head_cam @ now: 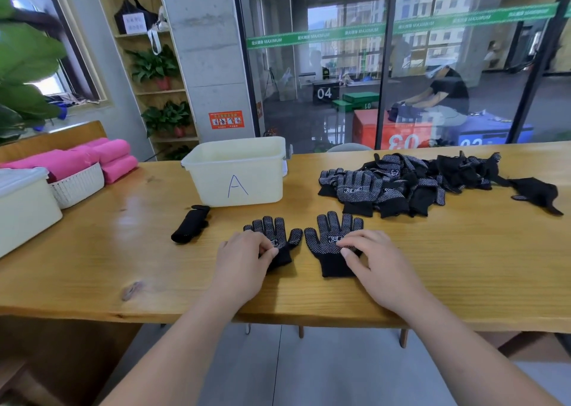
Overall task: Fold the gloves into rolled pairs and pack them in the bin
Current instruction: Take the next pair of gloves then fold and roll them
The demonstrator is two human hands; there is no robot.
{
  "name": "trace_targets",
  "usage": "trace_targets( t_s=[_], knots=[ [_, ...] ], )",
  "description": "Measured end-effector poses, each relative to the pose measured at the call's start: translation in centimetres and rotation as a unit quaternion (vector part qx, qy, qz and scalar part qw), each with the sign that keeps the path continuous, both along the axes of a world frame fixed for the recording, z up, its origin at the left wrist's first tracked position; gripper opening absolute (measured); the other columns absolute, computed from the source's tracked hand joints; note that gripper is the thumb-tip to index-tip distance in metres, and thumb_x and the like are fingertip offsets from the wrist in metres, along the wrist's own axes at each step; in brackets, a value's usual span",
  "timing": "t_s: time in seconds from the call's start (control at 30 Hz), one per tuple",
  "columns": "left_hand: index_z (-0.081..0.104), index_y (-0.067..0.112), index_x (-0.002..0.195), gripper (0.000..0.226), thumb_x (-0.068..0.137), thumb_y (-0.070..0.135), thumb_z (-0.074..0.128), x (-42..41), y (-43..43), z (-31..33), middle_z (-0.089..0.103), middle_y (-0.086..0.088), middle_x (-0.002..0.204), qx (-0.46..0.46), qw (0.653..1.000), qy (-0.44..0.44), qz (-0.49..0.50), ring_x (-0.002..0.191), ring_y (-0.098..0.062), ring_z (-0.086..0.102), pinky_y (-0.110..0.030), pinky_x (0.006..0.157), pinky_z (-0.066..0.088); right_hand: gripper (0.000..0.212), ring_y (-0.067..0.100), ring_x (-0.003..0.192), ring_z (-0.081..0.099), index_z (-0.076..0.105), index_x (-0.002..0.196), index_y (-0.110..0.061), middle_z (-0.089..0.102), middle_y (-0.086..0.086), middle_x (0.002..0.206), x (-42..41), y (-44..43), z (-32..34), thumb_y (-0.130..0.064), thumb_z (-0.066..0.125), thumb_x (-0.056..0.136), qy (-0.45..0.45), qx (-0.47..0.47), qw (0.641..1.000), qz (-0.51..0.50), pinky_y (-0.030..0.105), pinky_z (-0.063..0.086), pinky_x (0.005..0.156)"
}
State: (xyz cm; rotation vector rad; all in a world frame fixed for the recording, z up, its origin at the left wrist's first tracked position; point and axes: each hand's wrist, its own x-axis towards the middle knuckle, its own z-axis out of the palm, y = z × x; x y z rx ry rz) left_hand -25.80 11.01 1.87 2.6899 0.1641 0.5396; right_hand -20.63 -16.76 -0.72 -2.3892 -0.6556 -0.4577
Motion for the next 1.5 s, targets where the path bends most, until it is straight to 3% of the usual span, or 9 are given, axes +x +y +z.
trace_targets(
  t_s=[0.17,0.33,0.6,0.73,0.87,1.0,1.2,1.33,1.5],
  knots=[
    [0.07,0.034,0.092,0.013,0.102,0.04,0.067,0.6,-2.5,1.8,0.067,0.016,0.084,-0.213,0.976,-0.047,-0.016,0.084,-0.005,0.062,-0.03,0.075,0.048,0.02,-0.002,0.115,0.052,0.076,0.109,-0.039,0.069,-0.025,0.11,0.3,-0.7,0.6,-0.049,0.06,0.102,0.068,0.123,0.99,0.0,0.017,0.039,0.096],
    [0.074,0.03,0.083,0.013,0.096,0.033,0.075,2.4,-7.1,1.4,0.074,0.014,0.079,-0.27,0.959,-0.025,-0.089,0.079,-0.003,0.068,-0.031,0.078,0.055,0.054,0.0,0.106,0.06,0.08,0.099,-0.037,0.075,-0.014,0.1,0.1,-0.9,0.9,-0.079,0.048,0.092,0.146,0.175,0.972,0.051,0.027,0.046,0.095],
    [0.076,0.031,0.096,0.011,0.099,0.04,0.07,3.3,-6.1,-0.3,0.073,0.016,0.09,-0.193,0.973,-0.004,-0.127,0.09,-0.007,0.066,-0.039,0.088,0.056,0.011,0.001,0.062,0.056,0.075,0.084,-0.023,0.068,-0.015,0.068,0.3,-0.9,0.9,-0.022,0.074,0.095,0.191,0.191,0.962,0.025,0.024,0.043,0.063],
    [0.069,0.038,0.114,0.026,0.097,0.056,0.061,3.9,-2.7,-1.8,0.063,0.019,0.115,-0.024,0.991,-0.058,-0.121,0.116,-0.011,0.052,-0.042,0.103,0.047,0.012,0.004,0.061,0.054,0.073,0.083,-0.017,0.069,-0.008,0.07,0.3,-1.0,1.1,-0.017,0.075,0.094,0.184,0.269,0.945,0.002,0.02,0.042,0.063],
    [0.06,0.039,0.135,0.053,0.093,0.072,0.054,4.1,-1.4,-2.9,0.055,0.018,0.137,-0.02,0.989,-0.053,-0.134,0.134,-0.011,0.043,-0.046,0.113,0.042,0.005,0.019,0.083,0.072,0.075,0.091,-0.018,0.079,0.0,0.089,0.6,-1.0,1.0,-0.015,0.076,0.095,0.186,0.316,0.93,-0.02,0.035,0.055,0.08],
    [0.045,0.038,0.153,0.075,0.09,0.079,0.054,3.7,-2.2,-2.6,0.042,0.017,0.157,0.027,0.987,-0.034,-0.155,0.151,-0.009,0.026,-0.042,0.126,0.027,0.013,0.013,0.096,0.074,0.077,0.104,-0.016,0.081,-0.002,0.1,1.0,-1.1,2.7,-0.008,0.068,0.101,0.205,0.335,0.919,0.026,0.016,0.054,0.079],
    [0.031,0.035,0.163,0.096,0.085,0.088,0.05,3.4,-2.6,-2.4,0.031,0.017,0.168,0.04,0.989,0.01,-0.144,0.159,-0.01,0.011,-0.039,0.129,0.015,0.018,0.01,0.095,0.074,0.079,0.109,-0.022,0.081,-0.007,0.101,2.2,-1.3,8.6,-0.009,0.069,0.101,0.121,0.208,0.967,0.086,0.024,0.057,0.089],
    [0.028,0.034,0.164,0.099,0.084,0.091,0.047,3.3,-2.7,-2.2,0.033,0.015,0.168,0.044,0.989,0.023,-0.142,0.16,-0.009,0.01,-0.04,0.129,0.015,0.029,-0.003,0.086,0.072,0.075,0.098,-0.04,0.078,-0.023,0.092,2.2,-1.4,12.6,-0.013,0.082,0.091,0.088,0.158,0.98,0.08,0.01,0.053,0.08],
    [0.026,0.039,0.163,0.099,0.082,0.091,0.05,3.3,-2.6,-2.2,0.039,0.012,0.166,0.042,0.987,0.045,-0.152,0.16,-0.01,0.012,-0.042,0.129,0.018,0.027,0.011,0.089,0.073,0.079,0.11,-0.033,0.078,-0.009,0.094,1.1,-2.1,16.9,-0.02,0.085,0.087,0.073,0.098,0.986,0.111,0.019,0.057,0.087]
  ],
)
